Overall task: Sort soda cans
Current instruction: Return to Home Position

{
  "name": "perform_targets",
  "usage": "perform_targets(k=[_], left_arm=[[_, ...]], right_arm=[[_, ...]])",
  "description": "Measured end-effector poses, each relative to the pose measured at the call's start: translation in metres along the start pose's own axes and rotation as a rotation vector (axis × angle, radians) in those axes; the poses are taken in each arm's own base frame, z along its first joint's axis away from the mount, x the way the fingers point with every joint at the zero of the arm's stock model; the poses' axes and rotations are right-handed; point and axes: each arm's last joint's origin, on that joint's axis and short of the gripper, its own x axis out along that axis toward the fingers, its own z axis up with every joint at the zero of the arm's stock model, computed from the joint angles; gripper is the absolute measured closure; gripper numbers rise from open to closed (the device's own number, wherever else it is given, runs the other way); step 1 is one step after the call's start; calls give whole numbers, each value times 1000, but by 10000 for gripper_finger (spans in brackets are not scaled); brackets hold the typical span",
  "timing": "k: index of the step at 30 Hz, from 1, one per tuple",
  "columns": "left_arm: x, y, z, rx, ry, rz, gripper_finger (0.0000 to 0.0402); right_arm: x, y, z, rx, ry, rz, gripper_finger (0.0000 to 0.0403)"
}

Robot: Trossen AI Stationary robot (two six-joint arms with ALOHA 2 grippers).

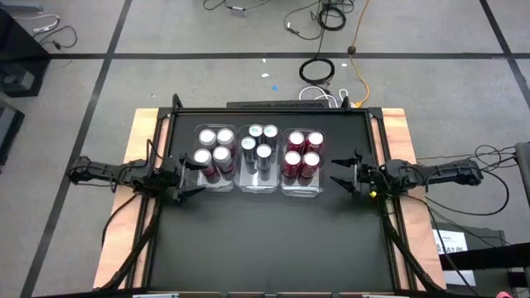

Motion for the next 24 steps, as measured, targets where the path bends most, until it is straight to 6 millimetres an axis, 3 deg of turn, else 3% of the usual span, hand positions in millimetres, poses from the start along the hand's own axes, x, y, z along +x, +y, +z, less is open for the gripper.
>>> perform_targets(k=[8,15,24], left_arm=[[0,2,4,-1,-53,76,11],[0,2,1,-5,-25,67,11],[0,5,1,58,-22,95,11]], right_arm=[[-5,2,5,44,7,77,64],[-14,-1,3,81,193,0,64],[-14,-2,4,38,183,-24,64]])
